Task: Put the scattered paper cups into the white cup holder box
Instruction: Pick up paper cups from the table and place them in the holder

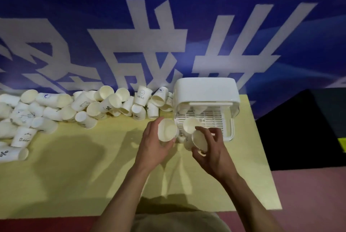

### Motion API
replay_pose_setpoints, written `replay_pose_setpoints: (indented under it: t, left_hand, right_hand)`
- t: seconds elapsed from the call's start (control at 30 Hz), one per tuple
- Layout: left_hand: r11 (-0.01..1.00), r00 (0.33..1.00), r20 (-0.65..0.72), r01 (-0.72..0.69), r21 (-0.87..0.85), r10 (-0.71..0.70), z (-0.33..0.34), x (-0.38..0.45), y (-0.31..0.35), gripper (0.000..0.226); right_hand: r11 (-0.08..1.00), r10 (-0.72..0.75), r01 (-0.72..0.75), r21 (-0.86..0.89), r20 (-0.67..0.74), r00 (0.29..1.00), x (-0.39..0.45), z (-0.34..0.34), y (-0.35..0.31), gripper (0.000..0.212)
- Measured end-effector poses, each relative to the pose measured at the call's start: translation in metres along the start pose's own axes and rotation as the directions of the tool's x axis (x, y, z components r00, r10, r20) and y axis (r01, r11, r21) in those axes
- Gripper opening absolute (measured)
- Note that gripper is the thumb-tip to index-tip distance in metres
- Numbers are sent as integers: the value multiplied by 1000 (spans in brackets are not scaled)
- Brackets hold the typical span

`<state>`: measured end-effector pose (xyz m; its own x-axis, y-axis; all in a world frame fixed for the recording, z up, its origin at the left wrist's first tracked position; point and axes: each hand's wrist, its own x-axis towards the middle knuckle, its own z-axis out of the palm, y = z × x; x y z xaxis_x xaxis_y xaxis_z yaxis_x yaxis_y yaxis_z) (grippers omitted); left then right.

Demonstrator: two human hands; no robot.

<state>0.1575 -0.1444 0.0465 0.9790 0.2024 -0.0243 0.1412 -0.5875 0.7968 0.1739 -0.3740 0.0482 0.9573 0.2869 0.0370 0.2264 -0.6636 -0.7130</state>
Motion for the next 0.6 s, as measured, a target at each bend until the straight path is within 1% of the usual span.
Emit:
replay_pose_setpoints:
  t: [0.13,0.33,0.43,0.6]
  left_hand:
    - [998,999,21,-50,30,50,30,18,30,73]
    - [993,997,43,-68,94,64,57,35,43,74]
    - [989,996,76,-61,132,51,72,42,41,73]
    - [976,994,108,-12,219,-12,96,44,32,76]
  right_hand:
    - [1000,-13,14,24,-37,999,3,-31,27,60]
    - [994,34,-22,108,-106,994,9,-52,47,54]
    - [992,33,-20,127,-106,994,14,-55,55,53]
    - [993,3,6,120,-80,997,23,-60,68,53]
